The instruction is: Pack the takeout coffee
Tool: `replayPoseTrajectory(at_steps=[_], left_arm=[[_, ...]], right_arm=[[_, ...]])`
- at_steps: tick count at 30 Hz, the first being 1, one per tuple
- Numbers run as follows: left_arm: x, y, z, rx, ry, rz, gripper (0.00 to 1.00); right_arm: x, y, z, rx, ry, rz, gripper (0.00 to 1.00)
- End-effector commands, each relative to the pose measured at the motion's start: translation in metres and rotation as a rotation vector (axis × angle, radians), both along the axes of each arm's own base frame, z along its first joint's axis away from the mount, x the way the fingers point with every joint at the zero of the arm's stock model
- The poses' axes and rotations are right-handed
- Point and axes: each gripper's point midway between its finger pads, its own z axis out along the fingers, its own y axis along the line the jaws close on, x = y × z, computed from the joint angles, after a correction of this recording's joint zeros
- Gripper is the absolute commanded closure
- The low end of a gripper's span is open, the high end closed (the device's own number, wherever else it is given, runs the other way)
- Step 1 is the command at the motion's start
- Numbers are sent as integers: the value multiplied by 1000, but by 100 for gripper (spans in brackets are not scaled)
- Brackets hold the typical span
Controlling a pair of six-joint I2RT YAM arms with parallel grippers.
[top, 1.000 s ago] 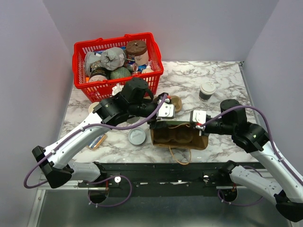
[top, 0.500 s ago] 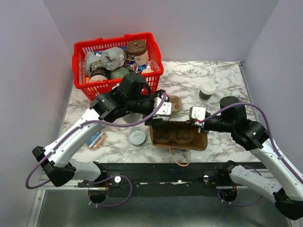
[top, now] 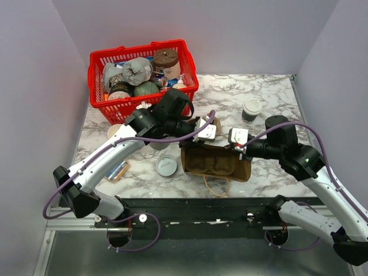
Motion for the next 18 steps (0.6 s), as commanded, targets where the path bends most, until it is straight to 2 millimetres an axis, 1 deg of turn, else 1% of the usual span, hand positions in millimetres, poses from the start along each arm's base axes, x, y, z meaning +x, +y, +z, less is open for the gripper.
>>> replayPoseTrajectory(at_steps=[1,2,3,4,5,6,8,9,10,11,12,13,14,15,16,17,18], left_arm=[[-6,-5,10,-32,18,-31,69],[-6,-6,11,-35,15,-32,72],[-5,-7,9,-32,20,-33,83],[-5,-7,7,-25,20,-35,90],[-4,-6,6,-18,18,-33,94],[-4,-5,0,1,29,-33,100],[-3,-4,-4,16,26,-30,100],[-2,-2,-6,24,29,-24,100],[-1,0,-6,25,31,-16,100],[0,2,-6,23,38,-8,100],[-1,5,-7,23,50,-7,100],[0,7,-8,23,57,-3,100],[3,10,-8,20,63,7,100],[2,14,-12,27,79,9,100],[0,15,-12,22,94,1,100],[1,18,-13,22,98,3,100],[0,19,-16,28,104,-1,100]], right_arm=[[1,1,7,5,-8,-4,97],[2,2,8,7,-10,-4,97],[2,2,6,5,-9,-5,97],[3,2,7,10,-5,-14,97],[7,2,9,18,-11,-31,96],[10,3,14,31,-13,-47,95],[17,0,25,41,-10,-101,89],[21,-2,32,43,-18,-123,80],[27,-3,54,66,-40,-156,60],[30,-7,58,52,-33,-185,54],[36,-14,66,61,-26,-213,50],[39,-16,81,83,-9,-225,45],[40,-15,86,113,20,-210,43],[55,-28,89,132,43,-279,42],[63,-32,89,154,87,-314,41],[81,-34,83,146,128,-351,41],[98,-46,77,141,148,-419,41]])
